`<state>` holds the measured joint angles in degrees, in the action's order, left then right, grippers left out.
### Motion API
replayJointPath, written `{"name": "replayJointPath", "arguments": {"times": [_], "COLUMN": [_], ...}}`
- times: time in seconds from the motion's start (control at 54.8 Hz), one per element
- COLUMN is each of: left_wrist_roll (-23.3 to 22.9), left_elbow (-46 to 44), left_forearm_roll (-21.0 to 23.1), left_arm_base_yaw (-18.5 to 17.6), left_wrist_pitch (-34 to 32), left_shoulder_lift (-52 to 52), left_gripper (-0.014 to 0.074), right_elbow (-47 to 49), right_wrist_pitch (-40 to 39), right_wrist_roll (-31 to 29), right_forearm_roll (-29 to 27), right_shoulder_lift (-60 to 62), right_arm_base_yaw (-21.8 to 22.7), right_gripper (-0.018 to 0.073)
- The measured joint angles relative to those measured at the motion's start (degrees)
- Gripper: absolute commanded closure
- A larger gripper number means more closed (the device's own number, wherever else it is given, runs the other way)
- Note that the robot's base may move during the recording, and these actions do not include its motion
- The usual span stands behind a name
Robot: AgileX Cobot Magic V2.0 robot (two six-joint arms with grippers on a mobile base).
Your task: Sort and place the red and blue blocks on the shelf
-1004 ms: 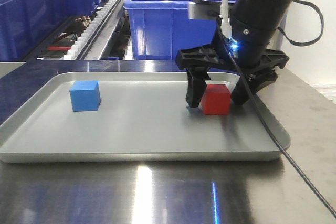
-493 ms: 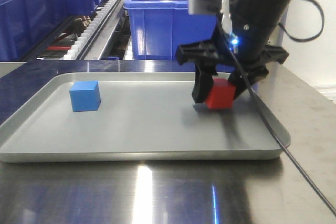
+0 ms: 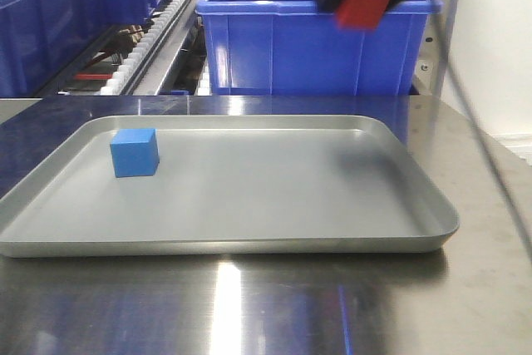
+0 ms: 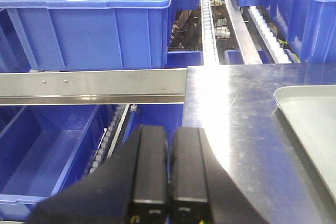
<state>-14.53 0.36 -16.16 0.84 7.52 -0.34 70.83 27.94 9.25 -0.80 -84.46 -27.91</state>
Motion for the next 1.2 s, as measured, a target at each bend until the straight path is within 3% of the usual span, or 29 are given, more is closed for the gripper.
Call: {"name": "replayJointPath", "arguments": {"times": [0.255, 0.584, 0.73, 1.204], "left_wrist_roll": [0.0, 0.0, 0.0, 0.0], "left_elbow": [0.0, 0.0, 0.0, 0.0], "left_forearm_roll": [0.0, 0.0, 0.0, 0.0], "left_arm_base_yaw": [0.0, 0.0, 0.0, 0.0], "left_wrist_pitch": [0.0, 0.0, 0.0, 0.0], "left_shoulder_lift": [0.0, 0.0, 0.0, 0.0], "left_gripper": [0.0501, 0.0501, 0.0501, 0.0501], "right_elbow": [-6.0, -25.4, -30.6, -31.1], "right_wrist_pitch": [-1.6, -6.5, -7.7, -9.3], "right_wrist_roll": [0.0, 0.0, 0.0, 0.0], "right_forearm_roll": [0.8, 0.8, 0.8, 0.8], "right_shoulder_lift": [13.0, 34.0, 40.0, 41.2], "right_arm_base_yaw": [8.9, 20.8, 21.6, 21.6], "right_gripper": [0.0501, 0.0501, 0.0501, 0.0501]}}
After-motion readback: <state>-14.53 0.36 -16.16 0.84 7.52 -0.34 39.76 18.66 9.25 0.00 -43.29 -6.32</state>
